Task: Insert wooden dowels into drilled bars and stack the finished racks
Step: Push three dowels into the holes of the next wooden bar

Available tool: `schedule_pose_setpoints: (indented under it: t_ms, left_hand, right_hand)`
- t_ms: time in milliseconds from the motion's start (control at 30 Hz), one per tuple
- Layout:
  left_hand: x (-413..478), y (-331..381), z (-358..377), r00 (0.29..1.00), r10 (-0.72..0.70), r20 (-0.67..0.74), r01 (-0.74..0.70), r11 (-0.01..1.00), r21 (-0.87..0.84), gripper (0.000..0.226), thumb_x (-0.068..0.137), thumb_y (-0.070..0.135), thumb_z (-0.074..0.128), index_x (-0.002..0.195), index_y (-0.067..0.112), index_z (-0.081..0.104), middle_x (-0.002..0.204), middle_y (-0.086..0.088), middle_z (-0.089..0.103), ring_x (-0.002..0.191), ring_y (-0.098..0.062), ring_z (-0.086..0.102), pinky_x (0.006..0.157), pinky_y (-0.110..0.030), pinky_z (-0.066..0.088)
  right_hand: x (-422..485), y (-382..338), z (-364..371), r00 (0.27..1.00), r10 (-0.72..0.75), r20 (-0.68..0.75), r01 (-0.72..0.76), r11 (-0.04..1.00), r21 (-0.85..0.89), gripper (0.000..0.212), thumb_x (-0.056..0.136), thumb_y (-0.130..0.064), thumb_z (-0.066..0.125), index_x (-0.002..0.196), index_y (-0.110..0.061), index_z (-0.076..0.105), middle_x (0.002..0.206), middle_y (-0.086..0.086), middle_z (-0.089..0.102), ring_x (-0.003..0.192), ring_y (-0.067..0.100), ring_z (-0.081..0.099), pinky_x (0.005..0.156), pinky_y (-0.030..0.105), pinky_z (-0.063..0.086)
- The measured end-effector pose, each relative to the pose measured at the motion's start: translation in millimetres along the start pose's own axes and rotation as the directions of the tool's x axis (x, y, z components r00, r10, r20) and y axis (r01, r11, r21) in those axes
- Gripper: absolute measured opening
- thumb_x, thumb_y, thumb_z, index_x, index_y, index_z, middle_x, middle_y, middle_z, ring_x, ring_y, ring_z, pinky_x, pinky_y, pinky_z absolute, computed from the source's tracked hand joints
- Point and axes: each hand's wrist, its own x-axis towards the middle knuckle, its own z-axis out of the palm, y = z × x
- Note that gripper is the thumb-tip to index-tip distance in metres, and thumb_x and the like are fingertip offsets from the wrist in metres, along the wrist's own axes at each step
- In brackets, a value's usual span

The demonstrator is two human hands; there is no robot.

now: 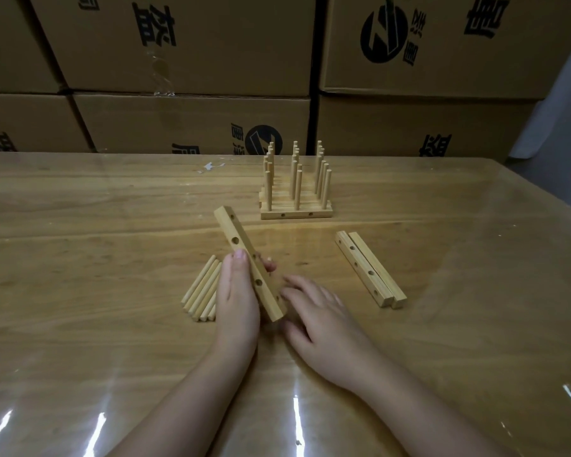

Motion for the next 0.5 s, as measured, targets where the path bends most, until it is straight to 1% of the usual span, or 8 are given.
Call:
schedule_pose_setpoints:
  t_ms: [67, 133, 233, 300, 367, 400, 467, 500]
  left_hand:
    - [-0.8, -0.9, 0.0, 1.000, 0.006, 0.007, -0.007, 0.999, 0.041, 0.037, 0.098, 0.039, 0.033, 0.085, 0.019, 0.062, 0.076, 0.013, 0.069, 0.067, 0.006, 0.060, 0.060, -0.005, 0.043]
    - [-2.9, 0.7, 1.4, 0.998, -0.006, 0.059, 0.003, 0.998, 0.060, 0.038, 0.095, 0.044, 0.034, 0.086, 0.022, 0.064, 0.077, 0.012, 0.068, 0.067, 0.005, 0.060, 0.060, -0.006, 0.044]
    - [-6.7, 2.4, 2.8, 0.992, 0.027, 0.125, -0.037, 0.997, 0.072, 0.041, 0.095, 0.041, 0.033, 0.094, 0.015, 0.064, 0.082, 0.014, 0.068, 0.073, 0.004, 0.062, 0.064, -0.006, 0.044]
    - [-8.0, 4.7, 3.1, 0.994, 0.058, 0.096, -0.061, 0.998, 0.034, 0.039, 0.096, 0.038, 0.032, 0.094, 0.014, 0.062, 0.084, 0.013, 0.068, 0.076, 0.003, 0.062, 0.066, -0.008, 0.045]
    - [-6.6, 4.6, 2.1, 0.992, 0.114, 0.052, -0.117, 0.992, 0.051, 0.036, 0.098, 0.034, 0.030, 0.092, 0.016, 0.061, 0.082, 0.019, 0.066, 0.072, 0.008, 0.058, 0.064, -0.005, 0.043]
    - [-6.1, 3.7, 1.4, 0.992, 0.119, 0.051, -0.123, 0.990, 0.069, 0.037, 0.098, 0.035, 0.030, 0.093, 0.017, 0.061, 0.080, 0.021, 0.065, 0.069, 0.009, 0.057, 0.062, -0.005, 0.043]
    - [-4.8, 2.8, 1.0, 0.996, 0.055, 0.070, -0.061, 0.995, 0.081, 0.038, 0.096, 0.043, 0.031, 0.093, 0.022, 0.063, 0.080, 0.020, 0.066, 0.066, 0.006, 0.059, 0.060, -0.008, 0.046]
    - [-3.8, 1.8, 0.7, 0.997, 0.003, 0.078, -0.009, 0.997, 0.080, 0.039, 0.094, 0.048, 0.032, 0.093, 0.027, 0.064, 0.083, 0.017, 0.068, 0.068, 0.001, 0.061, 0.061, -0.012, 0.048]
  right_hand:
    - [-0.2, 0.7, -0.6, 0.999, 0.038, -0.011, -0.037, 0.999, 0.025, 0.047, 0.092, -0.032, 0.047, 0.138, -0.029, 0.036, 0.147, -0.010, 0.026, 0.136, 0.010, 0.022, 0.112, 0.027, 0.016]
    - [-0.2, 1.0, -0.6, 0.999, 0.042, 0.003, -0.042, 0.999, 0.019, 0.050, 0.091, -0.032, 0.047, 0.139, -0.029, 0.034, 0.148, -0.009, 0.025, 0.137, 0.011, 0.021, 0.113, 0.028, 0.017]
    - [-0.5, 0.6, -1.4, 0.999, 0.049, 0.021, -0.050, 0.998, 0.024, 0.055, 0.089, -0.031, 0.047, 0.141, -0.031, 0.029, 0.150, -0.008, 0.022, 0.138, 0.012, 0.019, 0.114, 0.031, 0.018]
    - [-0.4, 0.2, -2.1, 0.999, 0.046, 0.013, -0.046, 0.998, 0.035, 0.057, 0.089, -0.030, 0.050, 0.142, -0.032, 0.028, 0.149, -0.009, 0.022, 0.137, 0.011, 0.019, 0.113, 0.031, 0.019]
    - [0.0, -0.8, -2.9, 0.999, 0.046, 0.006, -0.046, 0.998, 0.037, 0.055, 0.090, -0.031, 0.050, 0.141, -0.029, 0.031, 0.150, -0.009, 0.023, 0.137, 0.011, 0.019, 0.113, 0.029, 0.018]
    - [0.0, -1.3, -3.3, 0.999, 0.046, 0.006, -0.047, 0.998, 0.036, 0.053, 0.090, -0.031, 0.050, 0.140, -0.028, 0.033, 0.150, -0.009, 0.023, 0.138, 0.011, 0.019, 0.113, 0.030, 0.017]
    - [-0.9, -1.7, -3.0, 0.999, 0.031, 0.017, -0.030, 1.000, -0.004, 0.050, 0.091, -0.033, 0.047, 0.139, -0.028, 0.035, 0.151, -0.009, 0.023, 0.138, 0.012, 0.018, 0.113, 0.031, 0.017]
    - [-1.4, -1.7, -2.6, 0.999, 0.020, 0.026, -0.019, 0.999, -0.033, 0.048, 0.092, -0.034, 0.046, 0.138, -0.028, 0.037, 0.151, -0.009, 0.023, 0.138, 0.013, 0.019, 0.113, 0.031, 0.017]
